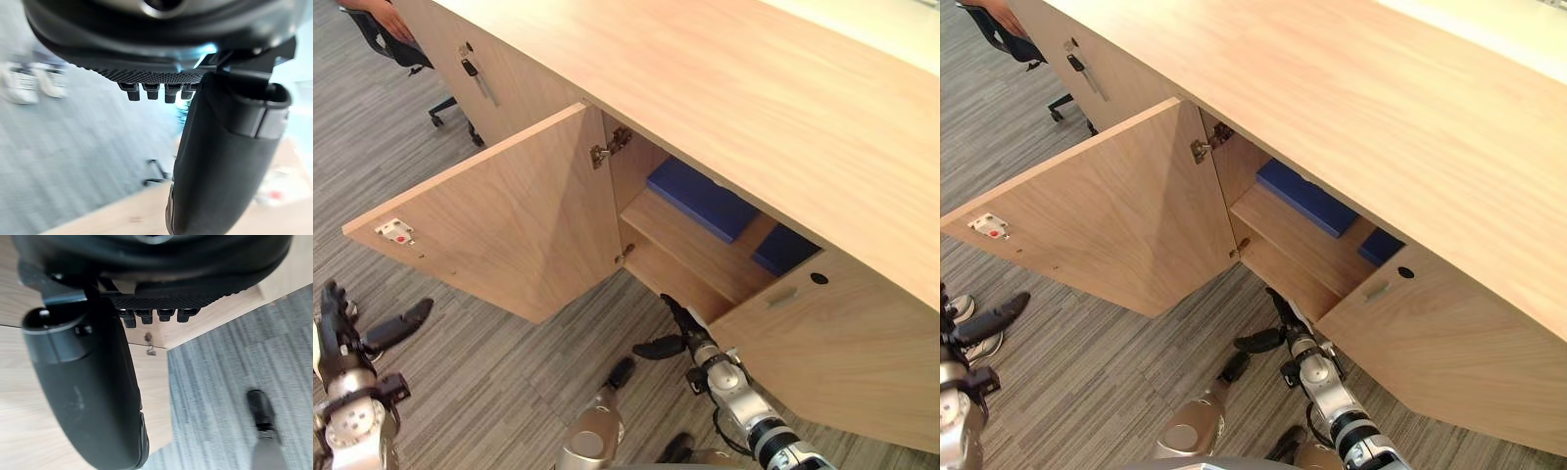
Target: Walk over to the cabinet, pick up the folder, carry it to the office cabinet, place the folder inside the office cabinet, then close the office cabinet door
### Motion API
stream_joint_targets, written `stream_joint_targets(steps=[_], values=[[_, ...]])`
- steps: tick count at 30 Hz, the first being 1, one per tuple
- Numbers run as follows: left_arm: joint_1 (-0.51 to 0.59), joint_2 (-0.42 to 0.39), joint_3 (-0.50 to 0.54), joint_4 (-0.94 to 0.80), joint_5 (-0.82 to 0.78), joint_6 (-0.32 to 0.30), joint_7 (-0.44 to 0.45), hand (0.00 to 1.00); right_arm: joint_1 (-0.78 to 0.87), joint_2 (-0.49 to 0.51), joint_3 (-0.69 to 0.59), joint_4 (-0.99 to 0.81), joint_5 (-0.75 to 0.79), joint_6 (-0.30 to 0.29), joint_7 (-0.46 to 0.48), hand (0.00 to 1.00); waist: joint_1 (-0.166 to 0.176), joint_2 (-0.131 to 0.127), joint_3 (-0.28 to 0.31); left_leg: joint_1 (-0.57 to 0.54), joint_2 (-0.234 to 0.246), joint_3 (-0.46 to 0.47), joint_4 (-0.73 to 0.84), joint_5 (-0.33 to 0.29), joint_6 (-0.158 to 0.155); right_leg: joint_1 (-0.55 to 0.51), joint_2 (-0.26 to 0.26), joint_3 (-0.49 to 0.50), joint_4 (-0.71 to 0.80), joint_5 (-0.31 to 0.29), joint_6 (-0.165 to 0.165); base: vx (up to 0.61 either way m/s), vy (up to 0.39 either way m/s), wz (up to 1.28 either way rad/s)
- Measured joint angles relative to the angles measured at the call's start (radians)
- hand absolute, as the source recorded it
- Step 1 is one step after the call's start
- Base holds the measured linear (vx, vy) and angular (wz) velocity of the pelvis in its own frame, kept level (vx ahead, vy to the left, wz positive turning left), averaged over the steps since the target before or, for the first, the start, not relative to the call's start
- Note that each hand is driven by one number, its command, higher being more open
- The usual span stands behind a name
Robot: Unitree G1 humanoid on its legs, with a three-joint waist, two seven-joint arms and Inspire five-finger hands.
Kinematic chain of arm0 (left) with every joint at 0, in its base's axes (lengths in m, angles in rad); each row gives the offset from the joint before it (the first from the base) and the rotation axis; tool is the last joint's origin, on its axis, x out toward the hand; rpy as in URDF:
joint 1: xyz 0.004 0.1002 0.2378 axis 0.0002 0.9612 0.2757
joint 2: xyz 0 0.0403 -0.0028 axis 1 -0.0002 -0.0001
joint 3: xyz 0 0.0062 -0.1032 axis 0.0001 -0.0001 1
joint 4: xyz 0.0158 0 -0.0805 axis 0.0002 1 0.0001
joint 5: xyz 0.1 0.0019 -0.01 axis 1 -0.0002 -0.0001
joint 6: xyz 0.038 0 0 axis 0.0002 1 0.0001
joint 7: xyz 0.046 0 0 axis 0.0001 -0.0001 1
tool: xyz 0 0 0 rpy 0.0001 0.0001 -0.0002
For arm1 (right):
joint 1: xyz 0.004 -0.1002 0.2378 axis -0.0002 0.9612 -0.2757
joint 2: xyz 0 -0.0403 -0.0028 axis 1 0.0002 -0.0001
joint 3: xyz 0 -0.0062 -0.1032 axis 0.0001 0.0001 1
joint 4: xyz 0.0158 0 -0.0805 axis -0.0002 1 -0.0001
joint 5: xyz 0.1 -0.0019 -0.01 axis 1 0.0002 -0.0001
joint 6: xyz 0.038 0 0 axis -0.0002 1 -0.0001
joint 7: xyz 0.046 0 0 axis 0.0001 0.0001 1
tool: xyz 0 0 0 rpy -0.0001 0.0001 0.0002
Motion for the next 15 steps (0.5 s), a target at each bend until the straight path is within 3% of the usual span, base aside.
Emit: stream_joint_targets(steps=[5, 10, 13, 15], values=[[-0.072, 0.077, -0.056, 0.011, 0.0, -0.008, 0.018, 1.0, 0.081, -0.014, -0.02, -0.009, 0.007, -0.006, 0.007, 1.0, -0.031, -0.018, -0.031, -0.019, 0.012, 0.007, 0.0, 0.004, -0.007, -0.032, 0.006, 0.018, 0.022, -0.008, -0.007, -0.05, -0.054, -0.04], [-0.072, 0.077, -0.042, 0.011, 0.002, -0.002, 0.042, 1.0, 0.163, -0.001, -0.069, -0.011, 0.005, -0.009, 0.014, 1.0, -0.024, -0.05, -0.051, -0.001, 0.043, 0.057, -0.001, 0.005, -0.006, -0.033, 0.025, 0.07, 0.001, 0.008, -0.022, -0.07, -0.026, -0.29], [-0.067, 0.056, -0.035, 0.002, 0.003, -0.002, 0.045, 1.0, 0.196, 0.023, -0.118, -0.005, 0.003, -0.01, 0.019, 1.0, -0.024, -0.053, -0.062, 0.003, 0.063, 0.085, -0.006, -0.007, 0.008, -0.029, 0.05, 0.088, -0.029, 0.028, -0.032, -0.1, -0.033, -0.25], [-0.038, -0.012, -0.023, -0.035, 0.003, -0.006, 0.057, 1.0, 0.225, 0.039, -0.163, 0.022, -0.003, -0.01, 0.017, 1.0, -0.028, -0.043, -0.083, 0.002, 0.077, 0.115, -0.006, -0.007, 0.009, -0.023, 0.065, 0.1, -0.057, 0.036, -0.032, -0.11, -0.035, -0.18]])
